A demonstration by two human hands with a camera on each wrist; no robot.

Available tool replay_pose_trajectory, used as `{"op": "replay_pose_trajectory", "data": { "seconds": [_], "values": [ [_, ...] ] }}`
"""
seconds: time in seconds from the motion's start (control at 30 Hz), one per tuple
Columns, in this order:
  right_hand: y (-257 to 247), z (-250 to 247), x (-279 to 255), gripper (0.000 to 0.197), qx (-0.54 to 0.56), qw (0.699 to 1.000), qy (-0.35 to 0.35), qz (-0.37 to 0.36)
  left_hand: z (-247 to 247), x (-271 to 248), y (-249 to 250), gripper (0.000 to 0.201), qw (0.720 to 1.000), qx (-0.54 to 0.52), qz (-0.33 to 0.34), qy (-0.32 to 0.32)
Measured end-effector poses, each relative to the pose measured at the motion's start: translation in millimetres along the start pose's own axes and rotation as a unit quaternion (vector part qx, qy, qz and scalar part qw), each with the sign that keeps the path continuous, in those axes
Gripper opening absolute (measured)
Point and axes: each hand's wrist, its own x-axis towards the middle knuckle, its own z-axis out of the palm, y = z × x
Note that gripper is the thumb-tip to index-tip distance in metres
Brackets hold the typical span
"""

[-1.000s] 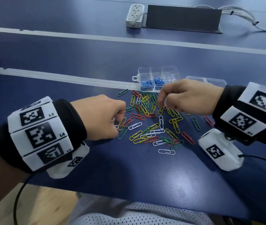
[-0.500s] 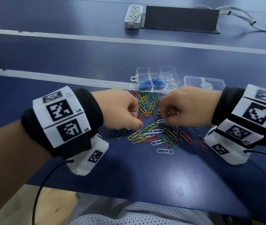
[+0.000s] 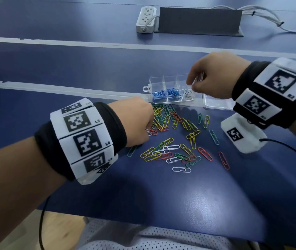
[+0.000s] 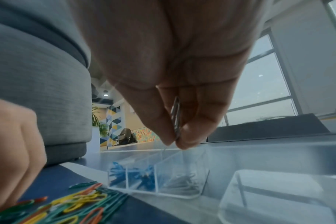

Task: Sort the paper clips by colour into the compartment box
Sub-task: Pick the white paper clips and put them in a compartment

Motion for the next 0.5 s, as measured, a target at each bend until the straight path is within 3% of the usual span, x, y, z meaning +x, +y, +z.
{"op": "replay_pose_trajectory", "data": {
  "seconds": [0.3,0.5],
  "values": [
    [-1.1,7.5,15.0,0.032,-0.006,1.0,-0.011,0.002,-34.8,37.9,8.5,0.024,0.988,-0.081,0.022,0.126],
    [10.0,-0.4,8.8,0.031,0.017,1.0,0.012,0.019,-50.6,84.8,24.4,0.025,0.986,-0.05,0.031,0.158]
  ]
}}
